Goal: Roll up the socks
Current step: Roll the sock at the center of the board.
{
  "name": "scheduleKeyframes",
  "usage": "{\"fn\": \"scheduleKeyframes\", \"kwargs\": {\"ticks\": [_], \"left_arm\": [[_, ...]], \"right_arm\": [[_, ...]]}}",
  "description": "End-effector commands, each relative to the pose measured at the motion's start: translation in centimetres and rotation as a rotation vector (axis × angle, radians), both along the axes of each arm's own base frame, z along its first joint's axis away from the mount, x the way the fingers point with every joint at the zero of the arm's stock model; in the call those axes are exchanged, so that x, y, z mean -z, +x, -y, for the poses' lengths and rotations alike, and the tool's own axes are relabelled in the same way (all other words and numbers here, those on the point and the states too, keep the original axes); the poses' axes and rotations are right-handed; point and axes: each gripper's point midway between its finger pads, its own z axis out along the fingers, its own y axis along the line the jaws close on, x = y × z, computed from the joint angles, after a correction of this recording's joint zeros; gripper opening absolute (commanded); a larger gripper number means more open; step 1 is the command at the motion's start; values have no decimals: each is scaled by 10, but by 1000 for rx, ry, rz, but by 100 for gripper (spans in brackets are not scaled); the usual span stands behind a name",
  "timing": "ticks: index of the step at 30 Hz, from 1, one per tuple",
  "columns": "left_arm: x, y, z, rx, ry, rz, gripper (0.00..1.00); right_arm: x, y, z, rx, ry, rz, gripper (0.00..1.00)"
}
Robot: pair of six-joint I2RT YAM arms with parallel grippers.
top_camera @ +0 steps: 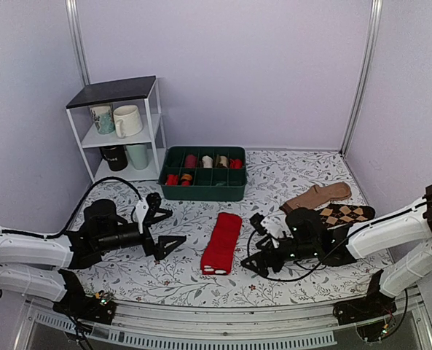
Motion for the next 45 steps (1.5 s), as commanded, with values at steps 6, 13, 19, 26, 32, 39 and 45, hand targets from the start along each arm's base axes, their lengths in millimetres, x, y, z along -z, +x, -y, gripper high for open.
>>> {"fn": "scheduleKeyframes", "kwargs": {"ticks": [6, 13, 19, 26, 32, 39, 45], "left_arm": [[28, -44, 34, 214, 13, -95, 93], [36, -42, 31, 178, 28, -102, 92], [41, -42, 32, 178, 37, -120, 92], [46, -39, 33, 168, 51, -129, 92], [51, -37, 37, 174, 66, -148, 93], [57, -37, 40, 182, 81, -164, 92], [59, -38, 38, 182, 85, -167, 92]], "right_arm": [[-19, -46, -69, -346, 99, 214, 90], [-5, -61, -84, -453, 86, 207, 81], [6, -65, -93, -501, 77, 194, 70], [22, -68, -88, -523, 31, 174, 63], [33, -67, -88, -526, 4, 164, 54], [58, -62, -84, -501, -71, 139, 38], [80, -57, -69, -443, -161, 104, 37]]}}
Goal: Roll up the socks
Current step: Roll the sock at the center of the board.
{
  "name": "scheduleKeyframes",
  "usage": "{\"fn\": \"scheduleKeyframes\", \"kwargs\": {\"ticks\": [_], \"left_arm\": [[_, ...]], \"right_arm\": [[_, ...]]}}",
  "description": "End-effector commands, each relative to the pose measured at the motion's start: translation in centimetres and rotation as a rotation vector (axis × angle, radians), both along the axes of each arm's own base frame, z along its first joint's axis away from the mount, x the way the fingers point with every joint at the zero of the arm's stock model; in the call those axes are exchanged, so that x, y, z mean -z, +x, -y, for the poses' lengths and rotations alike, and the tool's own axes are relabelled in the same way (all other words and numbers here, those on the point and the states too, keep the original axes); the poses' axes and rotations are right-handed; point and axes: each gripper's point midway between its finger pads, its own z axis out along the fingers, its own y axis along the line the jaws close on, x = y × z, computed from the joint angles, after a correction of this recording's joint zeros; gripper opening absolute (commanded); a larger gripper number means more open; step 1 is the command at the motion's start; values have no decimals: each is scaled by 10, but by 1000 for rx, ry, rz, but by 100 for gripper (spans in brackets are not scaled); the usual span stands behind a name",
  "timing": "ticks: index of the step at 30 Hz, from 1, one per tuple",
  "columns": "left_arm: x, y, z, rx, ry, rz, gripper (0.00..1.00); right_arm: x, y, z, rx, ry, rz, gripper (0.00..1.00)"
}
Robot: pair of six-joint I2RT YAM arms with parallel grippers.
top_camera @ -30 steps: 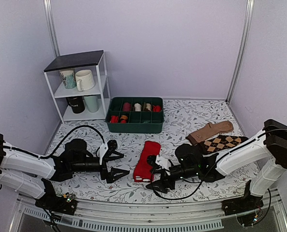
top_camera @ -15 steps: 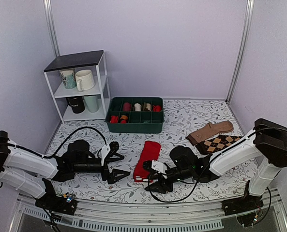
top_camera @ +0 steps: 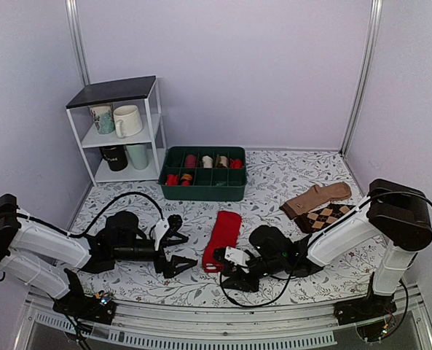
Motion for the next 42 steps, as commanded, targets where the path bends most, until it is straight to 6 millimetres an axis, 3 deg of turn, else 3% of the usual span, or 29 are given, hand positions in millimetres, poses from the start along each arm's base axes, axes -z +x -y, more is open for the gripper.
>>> {"fn": "scheduleKeyframes", "kwargs": {"ticks": [1, 3, 12, 15, 18, 22, 36, 39, 40, 42], "left_arm": [[-6, -1, 5, 13, -14, 1, 92], [-6, -1, 5, 14, -14, 1, 92], [-4, -1, 4, 9, -6, -3, 92], [-2, -2, 2, 6, -4, -8, 92], [-1, -3, 2, 9, -3, -13, 92], [-1, -3, 3, 13, -2, -11, 92], [5, -2, 2, 12, 20, -17, 92], [6, -2, 2, 14, 23, -19, 92], [5, -2, 2, 14, 23, -18, 92], [5, -3, 2, 15, 23, -15, 92]], "right_arm": [[29, 2, 13, 56, -111, -22, 36], [24, 3, 16, 69, -105, -21, 36], [-50, 11, 3, 59, 80, 100, 42], [-63, 14, 3, 62, 113, 142, 45], [-53, 20, 3, 55, 91, 186, 53], [-26, 25, -2, 18, 37, 189, 61], [11, 34, 5, 32, -24, 172, 60], [23, 33, 11, 51, -52, 147, 53], [26, 32, 14, 63, -62, 132, 46], [31, 32, 19, 85, -77, 115, 17]]}}
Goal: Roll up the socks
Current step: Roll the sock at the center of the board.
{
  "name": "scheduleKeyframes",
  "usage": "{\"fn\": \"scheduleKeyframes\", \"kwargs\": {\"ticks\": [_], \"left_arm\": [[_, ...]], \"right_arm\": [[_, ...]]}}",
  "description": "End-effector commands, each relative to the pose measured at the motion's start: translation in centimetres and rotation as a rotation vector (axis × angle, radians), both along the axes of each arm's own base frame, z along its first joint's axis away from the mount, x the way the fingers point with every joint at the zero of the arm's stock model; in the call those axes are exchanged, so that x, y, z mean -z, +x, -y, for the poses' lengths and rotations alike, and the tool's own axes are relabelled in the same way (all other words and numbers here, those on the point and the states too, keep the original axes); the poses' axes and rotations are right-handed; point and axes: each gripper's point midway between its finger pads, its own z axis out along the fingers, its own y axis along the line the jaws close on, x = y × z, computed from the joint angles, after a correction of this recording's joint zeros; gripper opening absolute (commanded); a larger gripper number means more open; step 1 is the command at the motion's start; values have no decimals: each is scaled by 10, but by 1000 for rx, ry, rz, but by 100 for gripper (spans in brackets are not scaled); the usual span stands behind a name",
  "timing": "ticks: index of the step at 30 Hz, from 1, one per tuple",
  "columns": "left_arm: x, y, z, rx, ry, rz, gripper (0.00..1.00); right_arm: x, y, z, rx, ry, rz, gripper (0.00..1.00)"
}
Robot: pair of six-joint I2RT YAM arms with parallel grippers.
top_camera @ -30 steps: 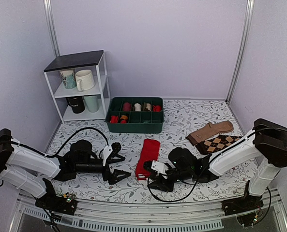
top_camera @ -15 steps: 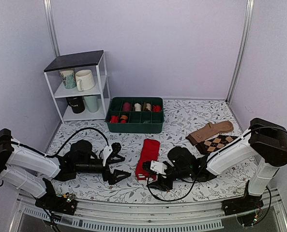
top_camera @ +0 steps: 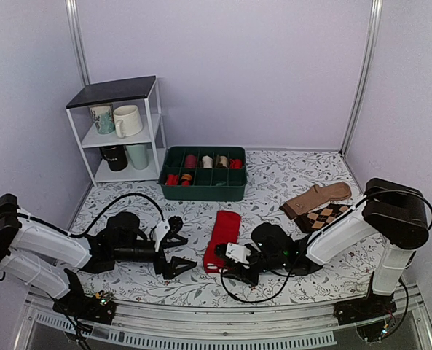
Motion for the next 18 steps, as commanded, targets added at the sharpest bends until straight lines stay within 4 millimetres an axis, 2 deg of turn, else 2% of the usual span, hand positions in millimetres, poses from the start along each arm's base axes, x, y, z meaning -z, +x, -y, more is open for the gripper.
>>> {"fn": "scheduleKeyframes", "kwargs": {"ticks": [1, 6, 8, 11, 15, 18], "left_arm": [[-4, -1, 4, 17, -2, 9, 92], [-6, -2, 5, 31, -10, 21, 91], [-9, -3, 6, 42, -19, 36, 91], [-14, -5, 7, 65, -26, 73, 90], [-19, -9, 12, 107, -8, 128, 87], [-19, -15, 16, 164, 5, 161, 80]], "right_arm": [[28, -2, 18, 66, -71, -69, 10], [38, -3, 27, 115, -114, -129, 5], [41, -8, 28, 114, -131, -202, 5], [46, -13, 29, 138, -157, -413, 5], [61, -16, 39, 256, -267, -695, 4], [66, -18, 48, 357, -338, -867, 5]]}}
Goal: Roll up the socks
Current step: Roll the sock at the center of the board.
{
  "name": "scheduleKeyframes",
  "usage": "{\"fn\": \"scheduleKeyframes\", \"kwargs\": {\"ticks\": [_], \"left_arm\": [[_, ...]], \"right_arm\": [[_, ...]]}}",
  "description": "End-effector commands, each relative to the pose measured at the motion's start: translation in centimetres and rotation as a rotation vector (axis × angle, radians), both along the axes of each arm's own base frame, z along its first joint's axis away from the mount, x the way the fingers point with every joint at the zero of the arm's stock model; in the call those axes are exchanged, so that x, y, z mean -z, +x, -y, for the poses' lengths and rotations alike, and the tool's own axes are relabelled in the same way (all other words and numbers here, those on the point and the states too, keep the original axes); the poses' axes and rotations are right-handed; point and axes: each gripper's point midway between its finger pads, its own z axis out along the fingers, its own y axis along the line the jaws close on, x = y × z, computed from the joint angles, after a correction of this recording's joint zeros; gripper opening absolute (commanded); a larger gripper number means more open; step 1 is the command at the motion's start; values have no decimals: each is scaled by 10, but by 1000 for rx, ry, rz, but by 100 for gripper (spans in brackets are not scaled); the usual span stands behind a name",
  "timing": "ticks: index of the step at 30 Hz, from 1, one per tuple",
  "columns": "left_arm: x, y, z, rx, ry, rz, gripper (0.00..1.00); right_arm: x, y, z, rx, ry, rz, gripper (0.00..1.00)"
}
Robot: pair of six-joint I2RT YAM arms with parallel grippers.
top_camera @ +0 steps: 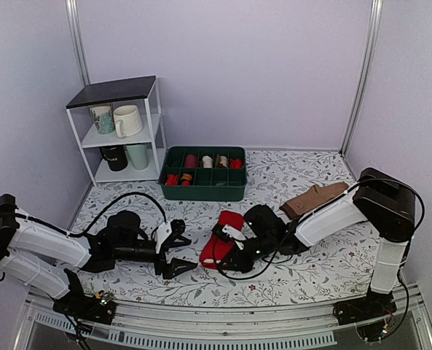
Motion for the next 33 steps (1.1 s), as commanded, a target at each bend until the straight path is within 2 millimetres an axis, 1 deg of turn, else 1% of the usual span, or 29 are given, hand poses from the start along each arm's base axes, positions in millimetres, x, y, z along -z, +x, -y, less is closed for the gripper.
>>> {"fn": "scheduleKeyframes", "kwargs": {"ticks": [1, 4, 9, 13, 17, 20, 23, 25, 28, 31, 33], "left_arm": [[-12, -12, 13, 115, -3, 94, 78], [-6, -19, 16, 167, 13, 112, 74], [12, -29, 21, 246, 52, 78, 70], [28, -25, 25, 240, 90, 58, 71], [31, -17, 33, 227, 103, 78, 71], [35, -18, 40, 243, 110, 74, 69], [41, -17, 47, 241, 128, 69, 65], [51, -15, 50, 232, 156, 47, 61], [60, -15, 53, 234, 176, 19, 57], [64, -16, 54, 233, 174, 12, 55], [66, -12, 55, 214, 185, 13, 53]], "right_arm": [[64, -40, 58, 153, -340, -500, 5], [67, -48, 63, 187, -371, -606, 5], [70, -50, 66, 206, -401, -652, 5], [70, -52, 68, 203, -402, -664, 5], [71, -53, 67, 199, -397, -671, 5], [72, -54, 66, 198, -395, -679, 5], [73, -54, 67, 199, -398, -679, 5], [73, -55, 68, 198, -396, -679, 5], [73, -56, 68, 197, -389, -683, 5], [73, -56, 67, 201, -382, -689, 5], [74, -57, 68, 202, -382, -691, 5]]}}
